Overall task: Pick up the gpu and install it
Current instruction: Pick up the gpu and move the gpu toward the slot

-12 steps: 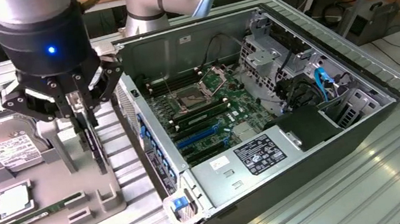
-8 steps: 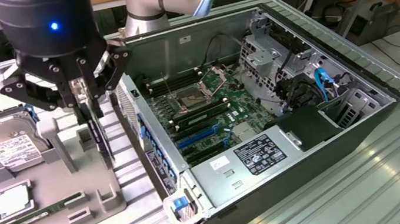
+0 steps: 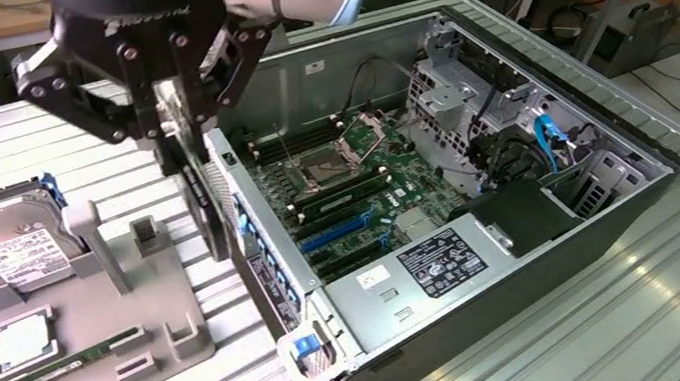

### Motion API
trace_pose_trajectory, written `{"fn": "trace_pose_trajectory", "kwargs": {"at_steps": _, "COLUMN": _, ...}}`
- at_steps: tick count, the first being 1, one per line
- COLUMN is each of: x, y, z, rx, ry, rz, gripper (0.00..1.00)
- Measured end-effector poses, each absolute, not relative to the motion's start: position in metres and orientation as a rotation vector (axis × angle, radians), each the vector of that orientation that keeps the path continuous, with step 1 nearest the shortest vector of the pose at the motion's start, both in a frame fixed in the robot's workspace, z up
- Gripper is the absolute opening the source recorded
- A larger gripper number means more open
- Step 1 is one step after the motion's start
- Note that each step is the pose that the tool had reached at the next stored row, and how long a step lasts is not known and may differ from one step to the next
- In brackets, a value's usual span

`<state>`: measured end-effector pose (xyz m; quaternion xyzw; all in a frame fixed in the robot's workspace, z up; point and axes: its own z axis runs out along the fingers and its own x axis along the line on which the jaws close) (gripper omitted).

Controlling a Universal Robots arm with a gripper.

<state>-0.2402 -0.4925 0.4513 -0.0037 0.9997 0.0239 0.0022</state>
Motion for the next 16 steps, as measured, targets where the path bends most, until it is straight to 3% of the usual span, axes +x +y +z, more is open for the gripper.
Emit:
{"fn": "trace_pose_trajectory", "kwargs": {"at_steps": 5, "x": -0.214, "y": -0.499, "z": 0.474, "rx": -0.012, "ry": 3.14, "rz": 0.081, "gripper": 0.26}}
{"fn": "trace_pose_trajectory", "kwargs": {"at_steps": 16, "x": -0.151, "y": -0.5, "z": 0.471, "rx": -0.011, "ry": 3.15, "rz": 0.104, "gripper": 0.26}}
